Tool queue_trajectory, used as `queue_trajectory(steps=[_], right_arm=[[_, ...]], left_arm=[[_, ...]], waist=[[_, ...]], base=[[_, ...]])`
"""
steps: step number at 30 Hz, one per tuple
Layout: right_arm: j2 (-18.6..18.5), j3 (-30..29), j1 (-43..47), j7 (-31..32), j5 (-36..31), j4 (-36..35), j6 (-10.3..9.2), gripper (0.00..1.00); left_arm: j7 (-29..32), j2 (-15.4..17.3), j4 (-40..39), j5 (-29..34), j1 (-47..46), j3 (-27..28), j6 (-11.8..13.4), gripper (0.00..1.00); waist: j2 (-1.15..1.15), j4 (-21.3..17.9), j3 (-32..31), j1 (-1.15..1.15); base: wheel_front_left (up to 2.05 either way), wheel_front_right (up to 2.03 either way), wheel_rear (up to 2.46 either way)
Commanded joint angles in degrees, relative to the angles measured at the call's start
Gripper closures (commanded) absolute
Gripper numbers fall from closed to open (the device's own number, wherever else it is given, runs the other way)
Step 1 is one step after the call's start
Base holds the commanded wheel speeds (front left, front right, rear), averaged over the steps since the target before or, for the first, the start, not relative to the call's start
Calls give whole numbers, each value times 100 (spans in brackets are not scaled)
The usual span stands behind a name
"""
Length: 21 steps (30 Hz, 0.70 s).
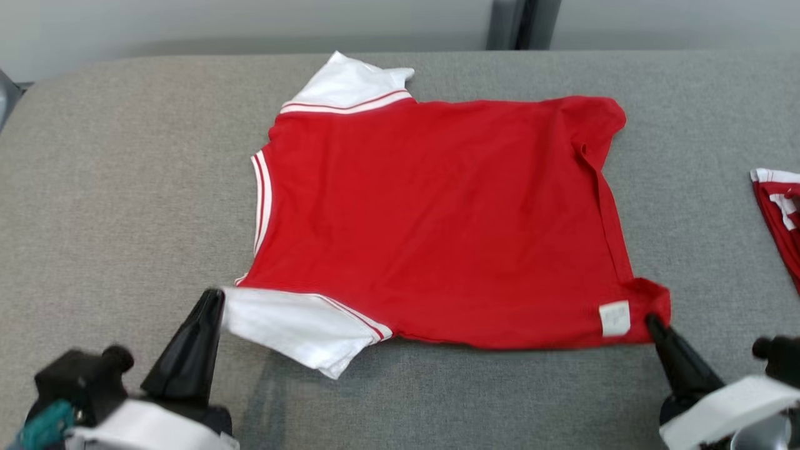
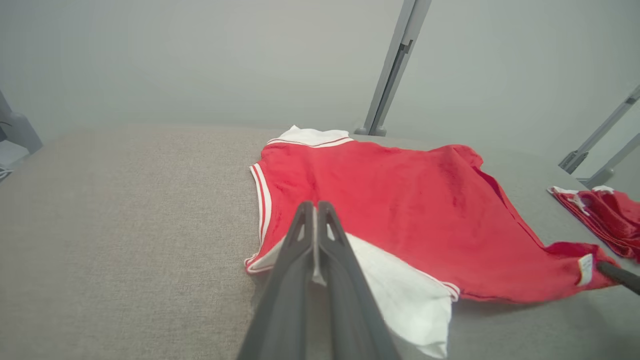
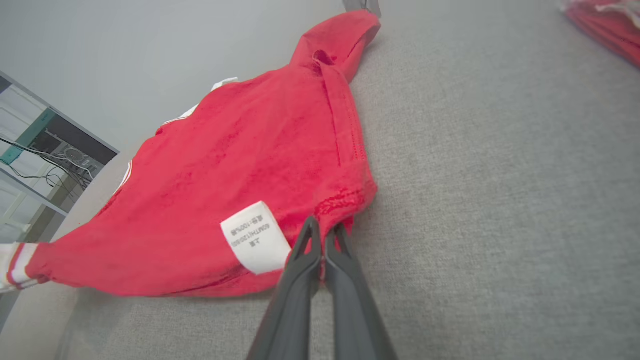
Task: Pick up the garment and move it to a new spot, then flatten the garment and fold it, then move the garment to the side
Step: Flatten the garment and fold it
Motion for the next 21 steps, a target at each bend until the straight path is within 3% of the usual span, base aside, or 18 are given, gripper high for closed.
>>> queue_trajectory(steps=[1, 8, 19, 20, 21], right_arm=[[43, -115, -197, 177, -27, -112, 1, 100], [221, -363, -974, 770, -206, -385, 1, 100], [260, -230, -1817, 876, -247, 168, 1, 100], [248, -198, -1847, 823, -248, 204, 1, 100], [262, -155, -1869, 789, -185, 226, 1, 74]], left_arm=[[43, 75, 134, -45, -314, 4, -103, 100], [135, 224, 985, -184, -1579, 36, -439, 100], [-472, -71, 2673, -480, -2864, 4, -892, 100], [-559, -106, 2842, -516, -2927, 3, -929, 91], [-632, -121, 3008, -510, -2979, 10, -944, 60]], waist=[[0, -55, 165, 0], [0, -172, 724, 0], [0, -142, 1290, 0], [0, -143, 1304, 0], [0, -150, 1323, 0]], base=[[0, 0, 0], [0, 0, 0], [0, 0, 0], [0, 0, 0], [0, 0, 0]])
